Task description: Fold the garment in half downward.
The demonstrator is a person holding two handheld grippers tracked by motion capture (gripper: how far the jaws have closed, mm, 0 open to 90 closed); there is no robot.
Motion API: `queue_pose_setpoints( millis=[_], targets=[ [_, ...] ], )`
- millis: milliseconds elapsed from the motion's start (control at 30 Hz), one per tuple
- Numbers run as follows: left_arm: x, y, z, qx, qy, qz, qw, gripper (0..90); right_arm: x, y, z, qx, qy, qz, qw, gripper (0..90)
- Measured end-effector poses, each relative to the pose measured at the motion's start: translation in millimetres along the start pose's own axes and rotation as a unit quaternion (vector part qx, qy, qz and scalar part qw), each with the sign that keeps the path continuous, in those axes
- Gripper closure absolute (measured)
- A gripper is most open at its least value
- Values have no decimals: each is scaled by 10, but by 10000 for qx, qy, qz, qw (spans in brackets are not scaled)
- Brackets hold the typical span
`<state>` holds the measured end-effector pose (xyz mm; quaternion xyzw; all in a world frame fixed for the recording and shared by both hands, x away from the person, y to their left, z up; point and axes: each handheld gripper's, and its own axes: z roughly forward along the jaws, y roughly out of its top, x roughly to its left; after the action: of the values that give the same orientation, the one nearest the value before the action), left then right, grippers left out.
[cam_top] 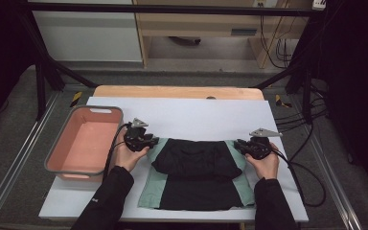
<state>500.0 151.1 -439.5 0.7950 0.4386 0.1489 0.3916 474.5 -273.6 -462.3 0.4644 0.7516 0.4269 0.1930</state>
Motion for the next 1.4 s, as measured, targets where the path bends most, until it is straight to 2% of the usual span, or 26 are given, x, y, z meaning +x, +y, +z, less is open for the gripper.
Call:
queue_pose_setpoints(
  millis=[100, 167, 267, 367, 500, 600, 700, 800, 1067, 1200, 1300, 1333, 1400],
  targets=[
    [-19, 10, -105, -133, -32, -8, 9999, 350, 13, -6, -68, -168, 60, -17, 9998, 548],
    [-53, 17, -156, -98, -117, 6, 9999, 249, 26, -5, -117, -249, 124, 16, 9996, 467],
    [-125, 24, -209, -101, -289, 72, 9995, 185, 53, -1, -184, -332, 216, 92, 9992, 395],
    [-208, 36, -218, -67, -469, 122, 9988, 159, 98, 5, -231, -314, 336, 97, 9989, 366],
    [-326, 47, -176, 18, -583, 214, 9981, 149, 170, 21, -255, -290, 518, 82, 9982, 359],
    [-399, 43, -118, 80, -714, 263, 9971, 228, 244, 43, -253, -269, 643, 89, 9975, 369],
    [-459, 35, -50, 150, -822, 292, 9961, 372, 316, 63, -242, -207, 793, 63, 9966, 379],
    [-506, 26, 11, 230, -895, 278, 9953, 471, 379, 76, -216, -122, 886, 6, 9960, 381],
    [-539, -36, 110, 400, -839, 182, 9955, 632, 485, 30, -106, 152, 1091, -39, 9939, 414],
    [-529, -71, 72, 419, -884, 113, 9951, 759, 510, -4, -56, 337, 1163, -76, 9926, 503],
    [-526, -93, 7, 375, -924, 132, 9949, 826, 538, -23, -61, 431, 1303, -50, 9905, 667],
    [-530, -104, -18, 318, -951, 140, 9949, 843, 547, -30, -71, 433, 1344, -72, 9900, 748],
    [-539, -130, -66, 252, -1008, 167, 9945, 859, 566, -40, -99, 449, 1395, -81, 9892, 821]
  ],
)
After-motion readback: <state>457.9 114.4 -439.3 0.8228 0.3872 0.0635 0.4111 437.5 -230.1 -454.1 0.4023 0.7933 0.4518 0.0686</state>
